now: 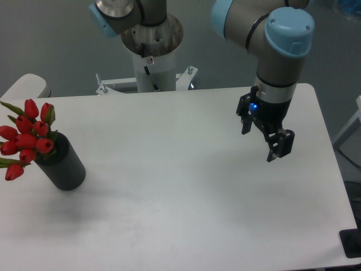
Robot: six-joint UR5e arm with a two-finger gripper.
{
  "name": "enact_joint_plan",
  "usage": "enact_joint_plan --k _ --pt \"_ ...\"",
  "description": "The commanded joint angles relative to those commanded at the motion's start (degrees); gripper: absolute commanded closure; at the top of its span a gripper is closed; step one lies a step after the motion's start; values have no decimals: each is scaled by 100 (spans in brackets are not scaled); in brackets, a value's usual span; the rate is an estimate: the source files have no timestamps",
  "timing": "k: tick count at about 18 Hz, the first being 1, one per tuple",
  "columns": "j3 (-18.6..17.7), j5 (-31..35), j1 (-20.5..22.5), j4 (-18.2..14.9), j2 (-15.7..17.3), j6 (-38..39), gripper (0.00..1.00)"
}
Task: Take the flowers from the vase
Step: 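Move the open gripper across the table toward the red tulips, then lower the open gripper around the tulip stems above the vase rim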
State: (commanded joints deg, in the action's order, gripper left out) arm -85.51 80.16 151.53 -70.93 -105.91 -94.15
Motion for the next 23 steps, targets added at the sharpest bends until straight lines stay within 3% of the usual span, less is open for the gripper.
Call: enact_joint_plan --k 3,7,14,16,23 --pt "-307 -376 -202 219 158 484 0" --pt "-800 -2070 -133 343 290 1117 0" --pt "-1986 -4813 -158 352 571 1434 0" --pt "-2328 -5140 -220 404 773 1496 0" --pt "-3165 -5212 -931 878 1222 1549 0"
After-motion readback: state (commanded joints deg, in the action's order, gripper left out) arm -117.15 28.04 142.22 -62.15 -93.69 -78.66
